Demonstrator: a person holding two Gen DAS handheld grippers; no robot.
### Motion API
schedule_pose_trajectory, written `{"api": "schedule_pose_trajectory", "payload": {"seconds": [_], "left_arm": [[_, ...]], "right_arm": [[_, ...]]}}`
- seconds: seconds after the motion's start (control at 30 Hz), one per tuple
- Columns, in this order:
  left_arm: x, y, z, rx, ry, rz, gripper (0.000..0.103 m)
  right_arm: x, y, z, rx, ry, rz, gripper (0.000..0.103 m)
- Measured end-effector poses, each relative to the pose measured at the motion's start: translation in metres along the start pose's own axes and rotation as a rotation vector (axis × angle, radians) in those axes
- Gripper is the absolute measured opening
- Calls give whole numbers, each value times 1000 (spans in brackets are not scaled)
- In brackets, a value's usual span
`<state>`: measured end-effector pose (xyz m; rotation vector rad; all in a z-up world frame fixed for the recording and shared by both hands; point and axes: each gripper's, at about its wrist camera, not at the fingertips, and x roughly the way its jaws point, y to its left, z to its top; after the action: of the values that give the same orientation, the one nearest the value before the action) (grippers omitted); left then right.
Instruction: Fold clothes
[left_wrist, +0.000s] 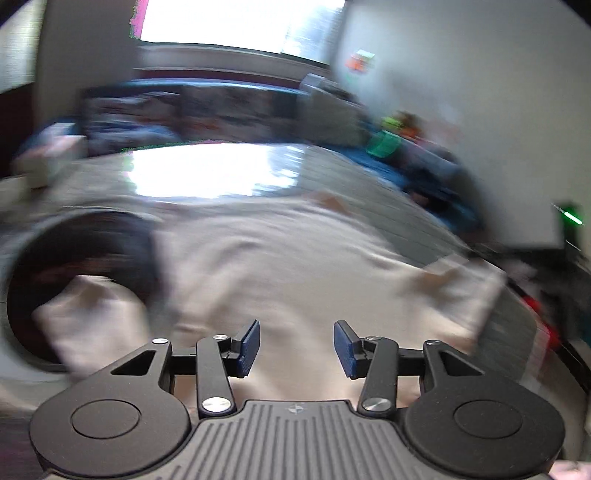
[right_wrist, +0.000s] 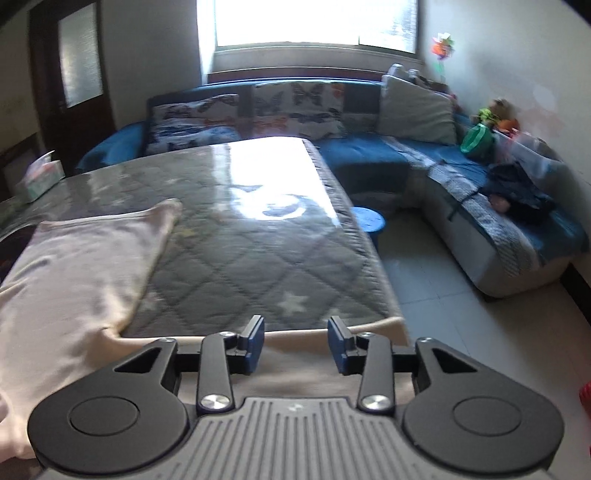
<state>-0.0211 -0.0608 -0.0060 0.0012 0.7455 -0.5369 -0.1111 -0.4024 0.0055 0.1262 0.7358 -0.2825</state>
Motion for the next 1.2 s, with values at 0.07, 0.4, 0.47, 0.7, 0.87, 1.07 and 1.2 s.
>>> {"api": "schedule_pose_trajectory", "payload": {"seconds": [0.07,0.4,0.47,0.7,0.87,1.07,1.2], "left_arm": [[-6,22,4,-41,-30,77,49],[11,115,14,-187,-22,347,51],[17,121,15,-192,-12,353,51],[34,123,10,-211,-3,353,40],[27,125,7,-214,-33,338,7],[-10,126,0,-261,-110,376,5],[-52,128,-10,-311,-186,418,5]], "right_arm": [[-2,11,0,-19,3,29,42],[-1,49,-10,-84,48,115,46],[0,51,-12,-85,56,117,48],[1,54,-15,-94,67,124,50],[-1,57,-15,-104,67,128,50],[-13,70,-12,-145,54,169,51],[-24,89,-8,-194,47,238,53]]}}
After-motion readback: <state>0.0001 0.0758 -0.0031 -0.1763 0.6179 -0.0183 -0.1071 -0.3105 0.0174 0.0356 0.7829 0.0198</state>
